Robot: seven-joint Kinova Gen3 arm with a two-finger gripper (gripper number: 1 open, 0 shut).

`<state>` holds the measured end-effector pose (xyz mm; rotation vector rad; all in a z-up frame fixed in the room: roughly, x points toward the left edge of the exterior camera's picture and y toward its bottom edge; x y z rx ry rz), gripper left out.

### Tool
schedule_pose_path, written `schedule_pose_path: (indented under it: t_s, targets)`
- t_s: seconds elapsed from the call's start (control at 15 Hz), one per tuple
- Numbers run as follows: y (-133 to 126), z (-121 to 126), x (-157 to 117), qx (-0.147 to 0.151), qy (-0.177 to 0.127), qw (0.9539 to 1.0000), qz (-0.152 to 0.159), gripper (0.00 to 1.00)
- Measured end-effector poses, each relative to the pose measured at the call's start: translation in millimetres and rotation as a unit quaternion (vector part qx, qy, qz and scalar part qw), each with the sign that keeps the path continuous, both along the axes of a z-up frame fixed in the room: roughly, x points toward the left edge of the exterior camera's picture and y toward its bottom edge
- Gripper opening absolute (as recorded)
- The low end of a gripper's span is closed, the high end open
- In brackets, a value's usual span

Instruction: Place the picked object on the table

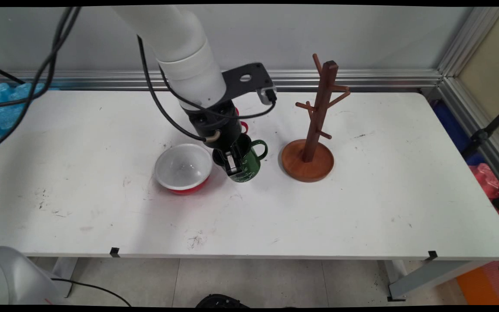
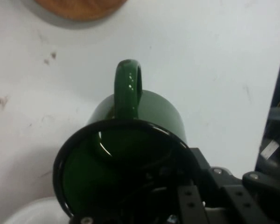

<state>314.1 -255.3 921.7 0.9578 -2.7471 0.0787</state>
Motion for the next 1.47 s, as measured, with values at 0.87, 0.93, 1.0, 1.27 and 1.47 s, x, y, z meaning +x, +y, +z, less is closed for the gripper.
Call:
schedule_pose_path:
  t_s: [0.87, 0.93, 1.0, 1.27, 1.47]
  targets:
    - [-25, -42, -39, 0.016, -0.064, 0.9973, -0.031, 0.0]
    - [-27, -46, -42, 0.016, -0.067, 0.9971, -0.033, 0.0]
    - [-30, -49, -44, 0.017, -0.071, 0.9967, -0.035, 0.0]
    - [-37, -64, -50, 0.021, -0.084, 0.9954, -0.041, 0.0]
    - [-38, -72, -52, 0.026, -0.093, 0.9943, -0.045, 0.0]
